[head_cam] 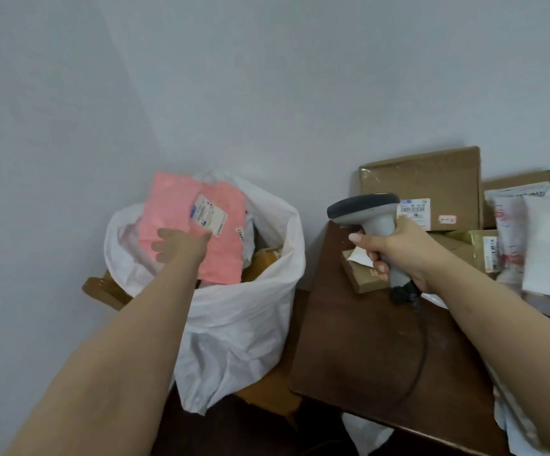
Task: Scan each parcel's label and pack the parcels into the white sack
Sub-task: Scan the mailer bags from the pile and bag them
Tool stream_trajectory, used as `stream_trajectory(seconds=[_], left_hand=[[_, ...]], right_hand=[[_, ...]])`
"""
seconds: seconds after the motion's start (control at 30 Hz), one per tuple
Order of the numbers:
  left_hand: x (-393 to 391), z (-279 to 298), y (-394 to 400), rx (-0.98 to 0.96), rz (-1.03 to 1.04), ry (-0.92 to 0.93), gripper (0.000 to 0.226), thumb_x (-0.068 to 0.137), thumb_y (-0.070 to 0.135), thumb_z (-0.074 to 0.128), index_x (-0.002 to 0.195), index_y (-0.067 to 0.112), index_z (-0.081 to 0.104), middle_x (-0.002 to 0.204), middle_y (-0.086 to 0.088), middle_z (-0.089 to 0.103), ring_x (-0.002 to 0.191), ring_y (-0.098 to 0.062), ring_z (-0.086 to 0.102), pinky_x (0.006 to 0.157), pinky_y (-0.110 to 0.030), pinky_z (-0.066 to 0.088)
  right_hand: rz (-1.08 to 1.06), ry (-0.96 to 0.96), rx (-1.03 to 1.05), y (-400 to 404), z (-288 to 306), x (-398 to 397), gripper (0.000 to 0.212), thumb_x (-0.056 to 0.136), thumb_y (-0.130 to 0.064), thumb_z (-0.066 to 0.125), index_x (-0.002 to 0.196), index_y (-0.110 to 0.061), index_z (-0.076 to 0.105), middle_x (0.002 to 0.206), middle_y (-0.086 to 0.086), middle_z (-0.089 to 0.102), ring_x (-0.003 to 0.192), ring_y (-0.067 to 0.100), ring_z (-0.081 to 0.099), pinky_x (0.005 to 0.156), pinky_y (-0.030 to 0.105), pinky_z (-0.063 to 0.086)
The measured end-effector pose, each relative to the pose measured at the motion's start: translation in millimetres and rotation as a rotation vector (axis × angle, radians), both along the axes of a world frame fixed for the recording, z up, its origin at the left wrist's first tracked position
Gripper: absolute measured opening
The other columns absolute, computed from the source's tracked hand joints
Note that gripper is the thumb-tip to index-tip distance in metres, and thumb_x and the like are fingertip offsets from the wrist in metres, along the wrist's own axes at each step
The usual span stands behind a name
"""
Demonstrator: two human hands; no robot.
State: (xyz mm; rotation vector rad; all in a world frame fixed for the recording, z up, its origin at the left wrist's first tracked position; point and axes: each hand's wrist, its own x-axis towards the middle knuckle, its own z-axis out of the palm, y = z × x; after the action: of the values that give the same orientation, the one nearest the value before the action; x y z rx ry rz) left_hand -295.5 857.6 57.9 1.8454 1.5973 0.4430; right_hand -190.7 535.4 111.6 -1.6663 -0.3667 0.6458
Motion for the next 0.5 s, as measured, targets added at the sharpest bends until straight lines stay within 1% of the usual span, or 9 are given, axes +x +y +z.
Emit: stream_trajectory(seconds=[0.03, 0.1, 0.17, 0.2, 0.27, 0.37, 0.5], left_hand=[[9, -3, -9, 0.012, -0.030, 0.060, 0.103, 0.083, 0.047, 0.071, 0.151, 0.003, 0.008, 0.151, -0.024, 0.021, 0.135, -0.041, 0.029, 0.107, -0.049, 0.031], [33, -9, -27, 0.055, -0.145, 0.073, 0.096, 0.087, 0.042, 0.069, 0.151, 0.003, 0.009, 0.152, -0.024, 0.019, 0.135, -0.041, 0.027, 0.108, -0.047, 0.030], [61, -9, -53, 0.079, -0.270, 0.003, 0.084, 0.087, 0.035, 0.068, 0.148, 0.005, 0.019, 0.148, -0.023, 0.026, 0.132, -0.041, 0.033, 0.106, -0.047, 0.034], [75, -8, -69, 0.088, -0.339, -0.044, 0.079, 0.086, 0.032, 0.069, 0.146, 0.006, 0.024, 0.145, -0.022, 0.030, 0.130, -0.041, 0.037, 0.106, -0.046, 0.037], [101, -5, -105, 0.112, -0.502, -0.141, 0.074, 0.084, 0.026, 0.069, 0.144, 0.006, 0.031, 0.143, -0.020, 0.035, 0.129, -0.038, 0.042, 0.108, -0.043, 0.037], [138, -2, -166, 0.146, -0.752, -0.242, 0.067, 0.086, 0.023, 0.069, 0.141, 0.005, 0.037, 0.141, -0.018, 0.041, 0.129, -0.032, 0.043, 0.106, -0.036, 0.034], [178, -2, -251, 0.116, -1.011, -0.288, 0.062, 0.087, 0.024, 0.069, 0.140, 0.011, 0.039, 0.139, -0.012, 0.044, 0.128, -0.025, 0.044, 0.102, -0.029, 0.035]], right_hand=[[-0.016, 0.005, -0.016, -6, -1, 1, 0.023, 0.090, -0.015, 0.070, 0.077, -0.004, 0.055, 0.055, 0.006, 0.046, 0.039, 0.013, 0.039, 0.038, 0.025, 0.039], [-0.063, 0.026, -0.035, -21, -3, 5, 0.025, 0.090, -0.017, 0.070, 0.073, -0.006, 0.054, 0.052, 0.004, 0.046, 0.040, 0.013, 0.039, 0.039, 0.026, 0.039], [-0.126, 0.051, -0.033, -37, -4, 8, 0.026, 0.091, -0.017, 0.069, 0.073, -0.006, 0.053, 0.049, 0.002, 0.046, 0.040, 0.013, 0.040, 0.040, 0.026, 0.040], [-0.163, 0.057, -0.028, -47, -4, 10, 0.026, 0.091, -0.018, 0.069, 0.074, -0.006, 0.053, 0.049, 0.003, 0.046, 0.040, 0.013, 0.040, 0.040, 0.025, 0.040], [-0.240, 0.055, -0.007, -68, -4, 15, 0.025, 0.091, -0.018, 0.069, 0.075, -0.005, 0.054, 0.053, 0.005, 0.047, 0.041, 0.014, 0.041, 0.042, 0.027, 0.041], [-0.364, 0.060, 0.032, -107, -3, 24, 0.026, 0.091, -0.017, 0.069, 0.075, -0.006, 0.053, 0.052, 0.006, 0.047, 0.041, 0.016, 0.040, 0.045, 0.029, 0.040], [-0.573, 0.032, 0.051, -171, 3, 33, 0.026, 0.090, -0.015, 0.070, 0.072, -0.006, 0.053, 0.056, 0.009, 0.046, 0.039, 0.016, 0.041, 0.039, 0.024, 0.038]])
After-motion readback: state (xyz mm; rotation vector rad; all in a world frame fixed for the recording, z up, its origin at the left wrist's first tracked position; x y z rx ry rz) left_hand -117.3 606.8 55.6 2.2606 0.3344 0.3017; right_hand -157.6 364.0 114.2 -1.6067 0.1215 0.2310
